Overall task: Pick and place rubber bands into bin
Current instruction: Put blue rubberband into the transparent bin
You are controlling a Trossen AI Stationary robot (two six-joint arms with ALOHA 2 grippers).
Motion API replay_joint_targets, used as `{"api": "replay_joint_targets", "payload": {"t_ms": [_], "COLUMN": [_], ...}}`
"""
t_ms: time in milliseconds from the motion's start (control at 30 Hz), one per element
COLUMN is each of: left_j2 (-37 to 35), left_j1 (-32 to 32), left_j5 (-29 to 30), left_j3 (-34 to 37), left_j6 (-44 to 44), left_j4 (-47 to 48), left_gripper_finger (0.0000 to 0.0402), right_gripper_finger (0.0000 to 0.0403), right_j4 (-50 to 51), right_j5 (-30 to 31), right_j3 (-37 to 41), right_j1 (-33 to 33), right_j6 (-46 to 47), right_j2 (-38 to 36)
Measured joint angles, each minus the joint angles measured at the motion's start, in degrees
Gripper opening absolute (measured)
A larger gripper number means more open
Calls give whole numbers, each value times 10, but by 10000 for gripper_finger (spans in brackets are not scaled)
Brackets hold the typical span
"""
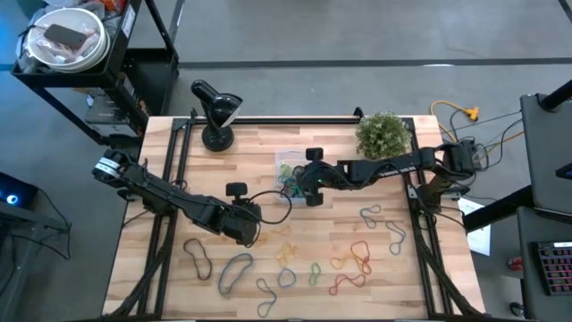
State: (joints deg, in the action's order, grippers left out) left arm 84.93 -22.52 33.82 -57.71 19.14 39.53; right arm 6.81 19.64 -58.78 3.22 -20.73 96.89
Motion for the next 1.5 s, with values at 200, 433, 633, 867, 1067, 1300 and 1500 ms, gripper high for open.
{"api": "replay_joint_targets", "payload": {"t_ms": [200,433,633,867,1067,1300,1500], "left_j2": [0,2,2,2,2,6,58], "left_j1": [0,0,0,-12,-36,-70,-80], "left_j5": [0,-12,-103,-240,-269,-273,-284], "left_j3": [0,0,0,0,0,0,1], "left_j6": [0,0,1,8,52,73,75], "left_j4": [-2,-21,-37,-46,-44,-47,-48], "left_gripper_finger": [94,94,94,94,94,93,93], "right_gripper_finger": [91,135,143,144,144,144,144], "right_j4": [2,3,17,81,112,138,139], "right_j5": [-20,-21,-22,-22,-22,-22,-22], "right_j3": [0,-1,-1,-1,9,29,56], "right_j1": [0,-12,-46,-83,-112,-136,-150], "right_j6": [19,23,3,25,57,96,132], "right_j2": [-10,-13,-22,-53,-71,-74,-74]}}
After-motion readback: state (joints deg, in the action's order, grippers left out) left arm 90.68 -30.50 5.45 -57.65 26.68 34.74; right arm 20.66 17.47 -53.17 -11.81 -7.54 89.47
